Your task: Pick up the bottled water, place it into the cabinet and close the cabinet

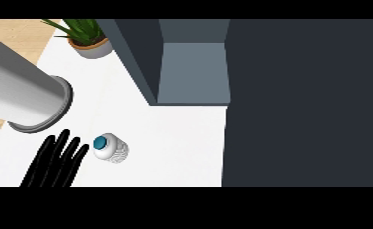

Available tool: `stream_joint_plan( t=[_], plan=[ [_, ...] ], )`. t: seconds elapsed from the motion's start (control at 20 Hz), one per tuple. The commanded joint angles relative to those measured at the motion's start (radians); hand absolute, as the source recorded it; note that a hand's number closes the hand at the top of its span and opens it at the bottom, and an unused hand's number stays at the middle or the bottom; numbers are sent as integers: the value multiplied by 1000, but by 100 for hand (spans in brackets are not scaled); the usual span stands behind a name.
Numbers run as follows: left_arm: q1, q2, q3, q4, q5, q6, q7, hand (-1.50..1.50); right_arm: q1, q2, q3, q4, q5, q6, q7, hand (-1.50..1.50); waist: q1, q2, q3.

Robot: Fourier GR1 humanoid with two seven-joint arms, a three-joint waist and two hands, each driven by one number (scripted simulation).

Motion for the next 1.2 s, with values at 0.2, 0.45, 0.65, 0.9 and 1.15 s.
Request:
stream_joint_plan(
  t=[0.2,0.45,0.65,0.9,1.15],
  plan=[
    [150,39,90,22,65,-108,-111,-150,89,-23,-55,1,-67,81,-64,-150,0,0,0],
    [66,13,77,44,37,-88,-101,-150,37,-11,-27,24,-16,74,-69,-150,-1,2,0],
    [74,-9,82,66,22,-92,-137,-150,77,22,33,53,68,75,-110,-150,-2,2,0],
    [80,18,219,143,92,-144,-200,-150,90,7,23,29,41,80,-115,-150,-1,2,0],
    [-6,11,240,312,16,-169,-271,-150,174,19,31,89,53,149,-250,-150,-9,1,0]
  ],
)
